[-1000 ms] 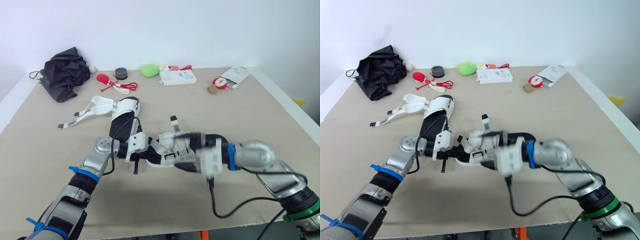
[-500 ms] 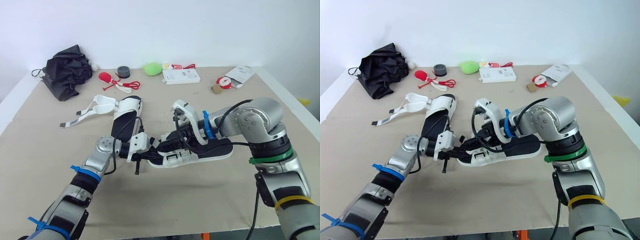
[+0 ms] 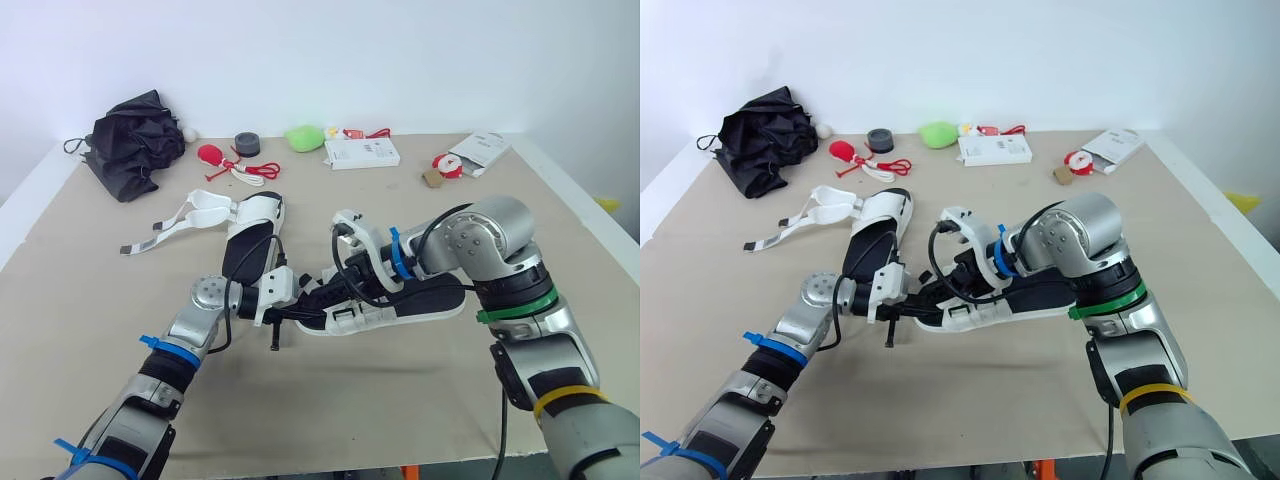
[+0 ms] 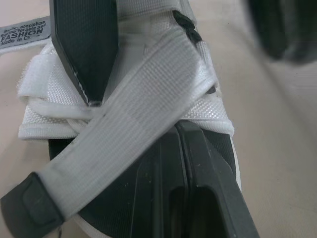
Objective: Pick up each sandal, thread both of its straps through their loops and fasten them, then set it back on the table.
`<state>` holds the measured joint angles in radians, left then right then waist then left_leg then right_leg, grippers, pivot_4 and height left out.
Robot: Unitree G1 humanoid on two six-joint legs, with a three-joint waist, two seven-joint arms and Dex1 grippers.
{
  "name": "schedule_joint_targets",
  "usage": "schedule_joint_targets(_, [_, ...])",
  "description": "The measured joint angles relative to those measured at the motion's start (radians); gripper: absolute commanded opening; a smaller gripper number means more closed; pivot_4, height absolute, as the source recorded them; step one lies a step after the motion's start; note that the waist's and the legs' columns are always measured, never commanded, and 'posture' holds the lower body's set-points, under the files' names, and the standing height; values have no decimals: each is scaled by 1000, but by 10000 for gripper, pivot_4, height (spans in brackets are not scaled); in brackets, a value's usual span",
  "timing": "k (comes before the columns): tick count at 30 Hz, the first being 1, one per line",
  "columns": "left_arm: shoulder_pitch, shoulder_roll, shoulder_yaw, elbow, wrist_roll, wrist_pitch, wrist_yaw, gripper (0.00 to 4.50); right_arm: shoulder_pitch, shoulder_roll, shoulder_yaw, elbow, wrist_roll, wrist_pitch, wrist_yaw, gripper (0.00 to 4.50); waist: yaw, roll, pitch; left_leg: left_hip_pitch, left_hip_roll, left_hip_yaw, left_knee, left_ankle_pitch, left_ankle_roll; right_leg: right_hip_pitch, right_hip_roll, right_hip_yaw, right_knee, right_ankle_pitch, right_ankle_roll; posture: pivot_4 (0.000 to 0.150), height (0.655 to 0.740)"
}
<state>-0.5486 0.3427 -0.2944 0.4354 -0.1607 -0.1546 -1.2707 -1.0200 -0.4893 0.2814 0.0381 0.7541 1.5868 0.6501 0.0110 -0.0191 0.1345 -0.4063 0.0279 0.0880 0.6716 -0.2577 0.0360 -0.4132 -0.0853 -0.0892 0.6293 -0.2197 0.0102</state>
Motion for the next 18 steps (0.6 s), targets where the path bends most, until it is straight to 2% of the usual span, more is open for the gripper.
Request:
schedule_joint_targets(5, [6, 2, 0, -11, 0, 3, 3, 0, -6, -4, 2, 6, -23, -4, 24, 44290, 0, 0, 0, 0, 0, 0, 0, 0, 0, 0, 0, 0, 0, 1, -1, 1500, 7400])
schedule_joint_targets(6, [7, 2, 0, -11, 0, 3, 4, 0, -6, -4, 3, 6, -23, -4, 25, 41918, 0, 0, 0, 0, 0, 0, 0, 0, 0, 0, 0, 0, 0, 1, -1, 1500, 7400])
schedule_joint_targets(8, [7, 3, 0, -13, 0, 3, 4, 0, -6, -3, 7, 6, -30, -5, 28, 37023, 0, 0, 0, 0, 0, 0, 0, 0, 0, 0, 0, 0, 0, 1, -2, 1500, 7400])
schedule_joint_targets(11, [9, 4, 0, -17, 0, 4, 5, 0, -6, 3, 22, 6, -36, -5, 32, 23844, 0, 0, 0, 0, 0, 0, 0, 0, 0, 0, 0, 0, 0, 1, -2, 1500, 7400])
schedule_joint_targets(14, [10, 4, 0, -19, 0, 5, 6, 0, -5, 4, 27, 6, -39, -5, 42, 14613, 0, 0, 0, 0, 0, 0, -1, 0, 0, 0, 0, 0, 0, 1, -2, 1500, 7400])
schedule_joint_targets(17, [12, 5, 0, -22, 0, 6, 6, 0, 1, 5, 28, 6, -42, -1, 46, 1890, 0, 0, 0, 0, 0, 0, -1, 0, 0, 0, 0, 0, 0, 1, -2, 1500, 7400])
schedule_joint_targets(18, [12, 6, 0, -22, 0, 6, 6, 0, 3, 6, 28, 6, -42, 0, 47, 354, -1, 0, 0, 0, 0, 0, -1, 0, 0, -1, 0, 0, 0, 1, -2, 1500, 7400])
